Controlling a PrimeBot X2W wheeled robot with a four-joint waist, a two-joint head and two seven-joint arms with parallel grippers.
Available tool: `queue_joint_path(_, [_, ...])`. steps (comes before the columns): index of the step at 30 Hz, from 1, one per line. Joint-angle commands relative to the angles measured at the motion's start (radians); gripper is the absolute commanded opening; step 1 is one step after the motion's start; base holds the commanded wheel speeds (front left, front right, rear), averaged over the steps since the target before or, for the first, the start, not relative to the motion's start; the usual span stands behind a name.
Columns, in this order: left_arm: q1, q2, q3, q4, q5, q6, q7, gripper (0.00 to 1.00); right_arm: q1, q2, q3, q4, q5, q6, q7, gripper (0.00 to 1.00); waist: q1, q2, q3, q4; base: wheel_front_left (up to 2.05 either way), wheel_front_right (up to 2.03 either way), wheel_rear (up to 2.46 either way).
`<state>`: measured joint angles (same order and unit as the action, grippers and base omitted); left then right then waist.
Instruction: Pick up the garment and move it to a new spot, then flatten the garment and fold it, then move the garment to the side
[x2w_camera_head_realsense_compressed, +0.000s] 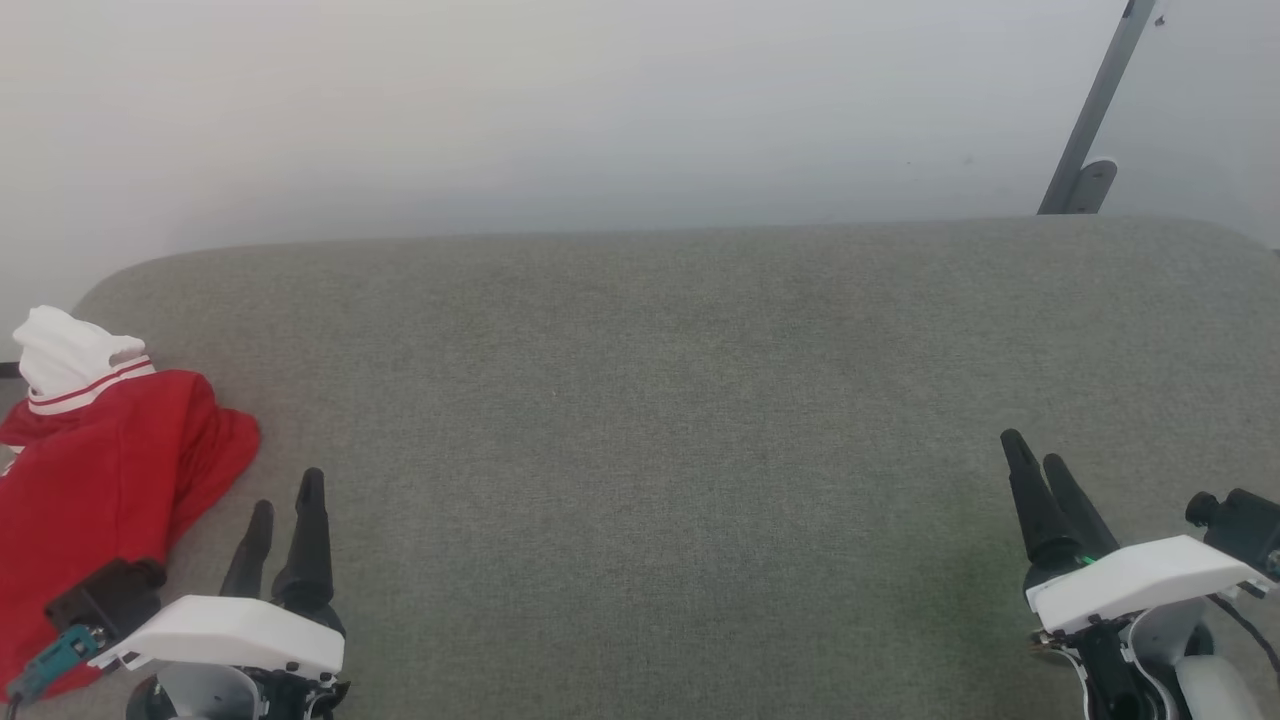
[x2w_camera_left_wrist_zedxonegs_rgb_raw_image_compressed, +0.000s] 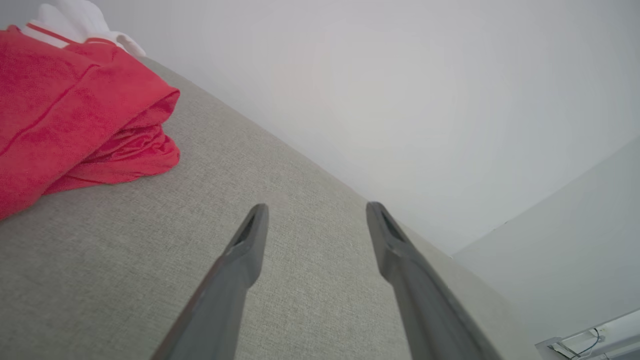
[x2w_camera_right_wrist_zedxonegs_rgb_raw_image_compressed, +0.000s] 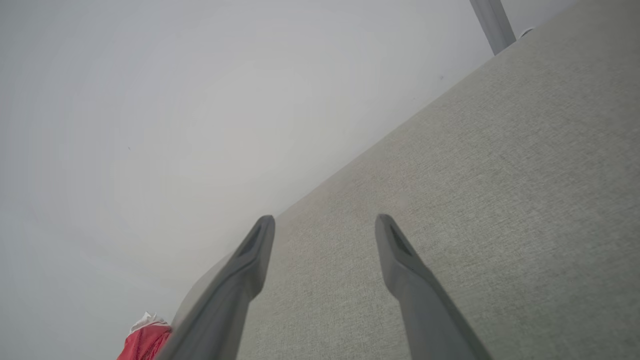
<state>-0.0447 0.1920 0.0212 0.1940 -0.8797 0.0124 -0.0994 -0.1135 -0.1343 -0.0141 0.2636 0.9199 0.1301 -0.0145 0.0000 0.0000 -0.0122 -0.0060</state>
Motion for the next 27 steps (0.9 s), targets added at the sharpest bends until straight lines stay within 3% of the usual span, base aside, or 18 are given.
queue_joint_path(1, [-0.01, 0.01, 0.006, -0.016, 0.027, -0.004, -0.01, 1.0, -0.026, -0.009, -0.005, -0.015, -0.025, 0.001, -0.007, 1.0, 0.0, 0.0, 0.0, -0.001, 0.0, 0.0, 0.0])
queue_joint_path(27, [0.006, 0.004, 0.048, -0.03, 0.342, -0.042, -0.083, 1.0, -0.03, -0.015, -0.024, -0.032, -0.273, 0.001, -0.057, 1.0, 0.0, 0.0, -0.007, -0.007, 0.0, 0.0, 0.0])
